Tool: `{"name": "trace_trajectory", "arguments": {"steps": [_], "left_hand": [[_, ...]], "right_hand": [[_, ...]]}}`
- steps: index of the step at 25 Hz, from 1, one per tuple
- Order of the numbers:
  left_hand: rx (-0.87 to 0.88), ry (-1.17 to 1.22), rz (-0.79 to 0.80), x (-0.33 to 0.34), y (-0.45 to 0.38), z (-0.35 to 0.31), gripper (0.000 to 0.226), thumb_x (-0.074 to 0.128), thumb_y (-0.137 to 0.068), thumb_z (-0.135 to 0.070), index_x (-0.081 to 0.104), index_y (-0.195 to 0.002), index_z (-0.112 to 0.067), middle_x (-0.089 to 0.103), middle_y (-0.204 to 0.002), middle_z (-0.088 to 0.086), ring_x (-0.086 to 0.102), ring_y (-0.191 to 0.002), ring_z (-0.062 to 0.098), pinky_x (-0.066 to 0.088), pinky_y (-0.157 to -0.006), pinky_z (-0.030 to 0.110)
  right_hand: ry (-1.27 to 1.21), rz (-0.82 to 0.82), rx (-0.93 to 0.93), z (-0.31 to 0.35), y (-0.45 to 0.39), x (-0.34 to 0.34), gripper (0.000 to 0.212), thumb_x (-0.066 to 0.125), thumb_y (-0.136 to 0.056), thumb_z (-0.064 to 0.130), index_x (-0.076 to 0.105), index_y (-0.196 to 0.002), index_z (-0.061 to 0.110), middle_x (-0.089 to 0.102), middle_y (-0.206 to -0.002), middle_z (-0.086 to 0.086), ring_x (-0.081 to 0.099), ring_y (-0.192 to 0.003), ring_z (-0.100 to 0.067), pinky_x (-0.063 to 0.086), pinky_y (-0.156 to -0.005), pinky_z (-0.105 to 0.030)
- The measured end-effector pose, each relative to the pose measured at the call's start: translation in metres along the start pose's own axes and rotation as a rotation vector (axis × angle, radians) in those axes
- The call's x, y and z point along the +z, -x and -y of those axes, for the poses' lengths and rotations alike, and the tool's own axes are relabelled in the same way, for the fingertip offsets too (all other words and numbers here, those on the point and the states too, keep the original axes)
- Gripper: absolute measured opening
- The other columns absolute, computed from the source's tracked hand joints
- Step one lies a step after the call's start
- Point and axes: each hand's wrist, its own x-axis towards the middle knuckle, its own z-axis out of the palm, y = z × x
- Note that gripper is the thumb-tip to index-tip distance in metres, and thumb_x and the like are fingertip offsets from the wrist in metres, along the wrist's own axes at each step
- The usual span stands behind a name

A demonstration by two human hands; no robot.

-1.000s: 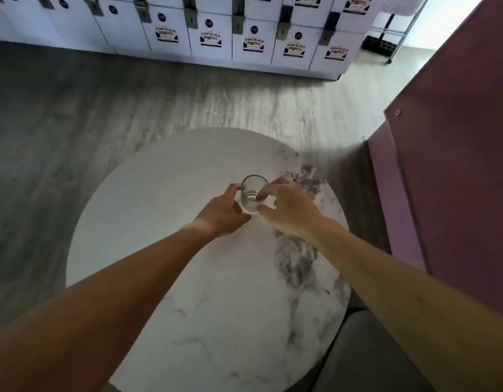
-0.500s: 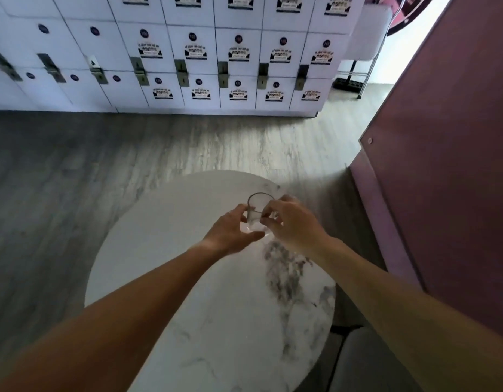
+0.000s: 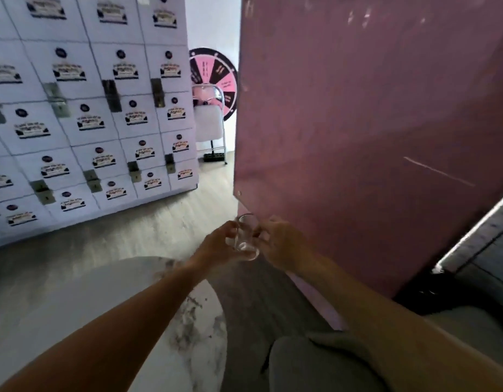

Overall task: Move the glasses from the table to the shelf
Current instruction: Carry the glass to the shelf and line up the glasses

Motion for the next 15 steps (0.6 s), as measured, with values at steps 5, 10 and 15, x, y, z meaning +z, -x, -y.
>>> {"name": "trace_trajectory", "arguments": {"steps": [5,10,15], "left_hand": [[0.255,-0.052,0.195,0.126,0.020,-0.123,0.053,0.087,-0.071,-0.031,0.060,-0.116,-0.026,0.069,-0.111,-0.007,0.066,-0.101,0.015,0.057,-0.084,0.029],[0.435,-0.058,0.413,0.266,0.088,-0.230,0.053,0.085,-0.066,-0.042,0.066,-0.111,-0.021,0.071,-0.110,-0.011,0.067,-0.098,0.011,0.054,-0.092,0.041],[0.594,0.024,0.596,0.399,0.165,-0.323,0.051,0.088,-0.068,-0.031,0.061,-0.111,-0.031,0.070,-0.102,-0.008,0.070,-0.095,0.016,0.058,-0.081,0.030]], "right_hand": [[0.129,-0.158,0.169,-0.057,0.147,-0.120,0.018,0.063,-0.090,0.021,0.072,-0.104,0.014,0.067,-0.096,-0.005,0.063,-0.083,-0.021,0.054,-0.076,-0.036],[0.208,-0.333,0.350,-0.085,0.330,-0.214,0.017,0.062,-0.090,0.017,0.072,-0.103,0.014,0.072,-0.097,-0.006,0.065,-0.088,-0.022,0.054,-0.080,-0.038],[0.254,-0.489,0.551,-0.103,0.504,-0.278,0.010,0.064,-0.091,0.029,0.067,-0.099,0.024,0.058,-0.090,0.008,0.056,-0.079,-0.007,0.048,-0.073,-0.028]]}}
